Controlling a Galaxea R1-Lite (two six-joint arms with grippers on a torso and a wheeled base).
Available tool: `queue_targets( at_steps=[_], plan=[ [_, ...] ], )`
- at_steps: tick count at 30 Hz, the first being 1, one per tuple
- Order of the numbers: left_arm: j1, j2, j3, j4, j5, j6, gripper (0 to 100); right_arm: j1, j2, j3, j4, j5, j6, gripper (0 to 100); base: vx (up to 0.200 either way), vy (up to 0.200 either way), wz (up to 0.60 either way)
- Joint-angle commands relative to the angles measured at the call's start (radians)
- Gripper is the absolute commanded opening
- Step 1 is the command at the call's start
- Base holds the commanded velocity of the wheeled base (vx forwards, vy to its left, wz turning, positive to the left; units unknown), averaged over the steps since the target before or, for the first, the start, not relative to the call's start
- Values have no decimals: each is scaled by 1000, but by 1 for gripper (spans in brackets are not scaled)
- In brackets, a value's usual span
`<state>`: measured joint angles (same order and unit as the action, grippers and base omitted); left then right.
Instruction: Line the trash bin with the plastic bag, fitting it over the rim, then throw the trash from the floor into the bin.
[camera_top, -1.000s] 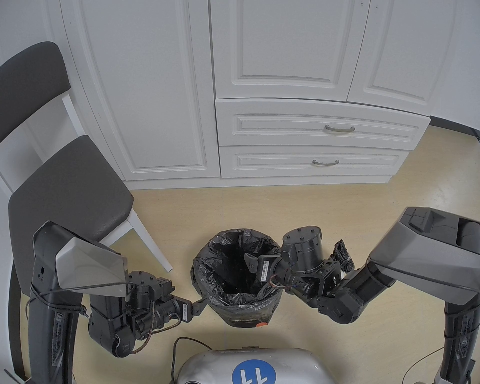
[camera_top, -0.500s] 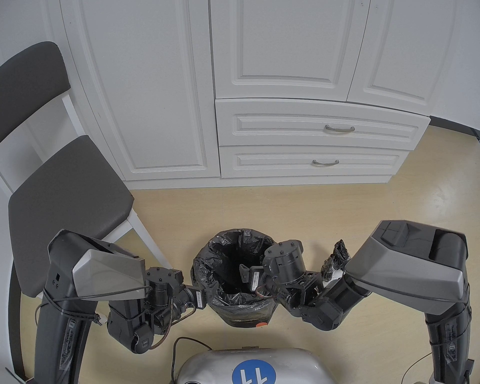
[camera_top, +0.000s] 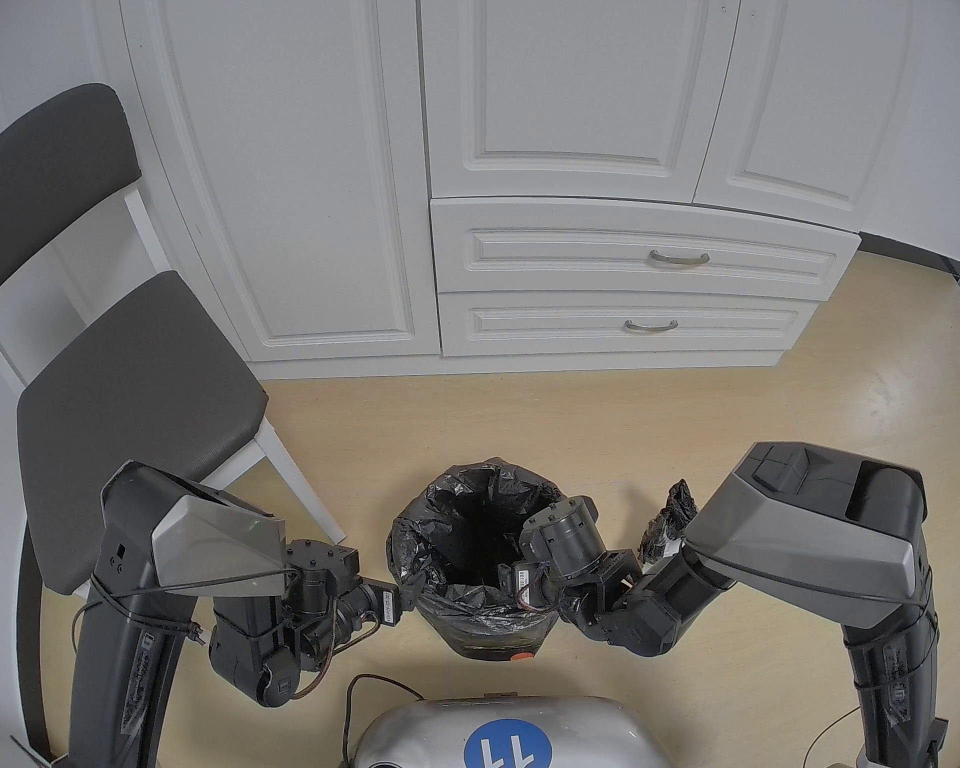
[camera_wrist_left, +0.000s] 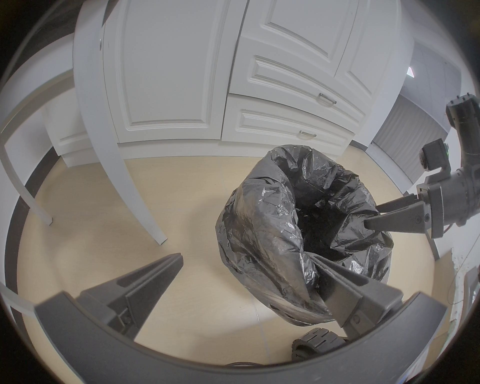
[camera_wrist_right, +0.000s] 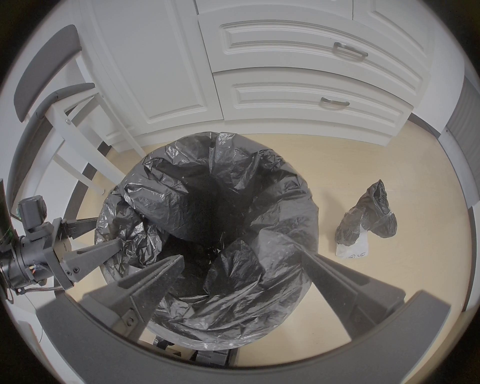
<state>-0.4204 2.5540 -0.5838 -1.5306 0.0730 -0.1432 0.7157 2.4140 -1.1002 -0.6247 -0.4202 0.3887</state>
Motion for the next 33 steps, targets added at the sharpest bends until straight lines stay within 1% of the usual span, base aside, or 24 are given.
queue_targets(
  at_steps=[1,9,14,16,17,21,24,27,29,30,31,32,33],
  plan=[
    [22,-1,1,3,1,1,100,-9,-3,2,6,-3,1,100,0,0,0],
    [-3,-23,4,0,-12,-26,100,1,-33,-10,-24,6,41,100,0,0,0],
    [-49,-95,2,0,-12,-128,100,7,-87,3,-23,12,48,100,0,0,0],
    [-49,-95,2,0,-12,-128,100,7,-87,3,-23,12,48,100,0,0,0],
    [-60,-123,9,0,-12,-142,100,7,-133,20,-15,12,47,100,0,0,0],
    [-69,-163,25,0,-12,-142,100,2,-217,59,-10,12,33,100,0,0,0],
    [-77,-206,52,0,-12,-141,100,-7,-286,94,-10,12,-1,100,0,0,0],
    [-106,-288,125,1,-28,-119,100,-45,-431,221,-3,24,-143,100,0,0,0],
    [-120,-337,162,1,-45,-95,100,-78,-506,290,-3,51,-229,100,0,0,0],
    [-120,-337,162,1,-45,-95,100,-78,-506,290,-3,51,-229,100,0,0,0],
    [-130,-380,200,4,-56,-67,100,-119,-573,350,-1,87,-301,100,0,0,0],
    [-136,-406,225,6,-59,-41,100,-151,-613,385,-1,120,-343,100,0,0,0],
    [-136,-422,239,6,-59,-21,100,-176,-632,401,0,138,-372,100,0,0,0]
  ],
)
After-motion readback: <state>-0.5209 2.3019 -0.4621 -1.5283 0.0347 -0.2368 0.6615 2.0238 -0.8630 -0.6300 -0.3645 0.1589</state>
